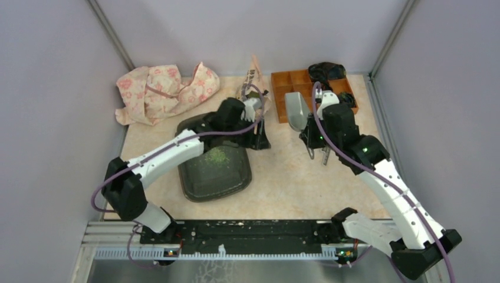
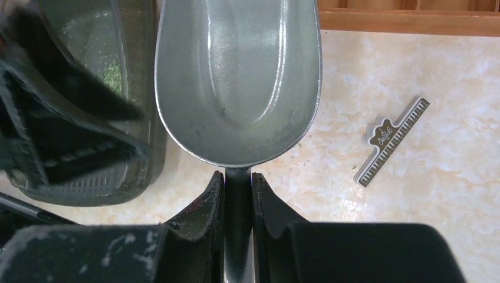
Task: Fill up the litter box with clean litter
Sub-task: 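Move the litter box to the center of the board, then move the cat litter bag to the center of the board, then scoop the cat litter from the cat litter bag.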
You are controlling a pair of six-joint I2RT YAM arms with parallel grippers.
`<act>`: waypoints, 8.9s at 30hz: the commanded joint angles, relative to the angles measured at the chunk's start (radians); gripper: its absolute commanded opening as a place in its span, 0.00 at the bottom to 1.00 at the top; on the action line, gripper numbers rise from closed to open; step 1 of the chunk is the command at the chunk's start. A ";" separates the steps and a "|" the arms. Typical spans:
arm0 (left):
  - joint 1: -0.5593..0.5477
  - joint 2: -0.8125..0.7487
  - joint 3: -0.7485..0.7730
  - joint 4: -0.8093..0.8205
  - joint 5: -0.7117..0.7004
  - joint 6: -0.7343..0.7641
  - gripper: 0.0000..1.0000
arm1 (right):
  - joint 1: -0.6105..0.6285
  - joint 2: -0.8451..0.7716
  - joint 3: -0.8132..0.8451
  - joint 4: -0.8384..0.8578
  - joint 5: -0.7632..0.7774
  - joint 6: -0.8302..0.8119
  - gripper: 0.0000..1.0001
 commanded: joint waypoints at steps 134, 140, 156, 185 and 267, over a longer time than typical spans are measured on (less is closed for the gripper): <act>-0.190 0.277 0.521 -0.199 -0.460 -0.030 0.00 | -0.028 -0.038 0.284 -0.387 -0.140 -0.145 0.00; -0.228 0.240 0.342 -0.139 -0.499 -0.033 0.12 | -0.027 -0.070 0.254 -0.462 -0.217 -0.105 0.00; -0.228 0.120 0.156 -0.010 -0.546 0.013 0.12 | -0.026 -0.038 0.263 -0.602 -0.313 -0.051 0.00; -0.244 -0.035 -0.050 0.155 -0.451 0.030 0.02 | 0.037 0.429 0.425 -0.573 -0.291 -0.056 0.00; 0.086 0.712 0.638 -0.028 0.091 0.174 0.51 | -0.233 1.116 0.532 -0.400 -0.370 0.332 0.00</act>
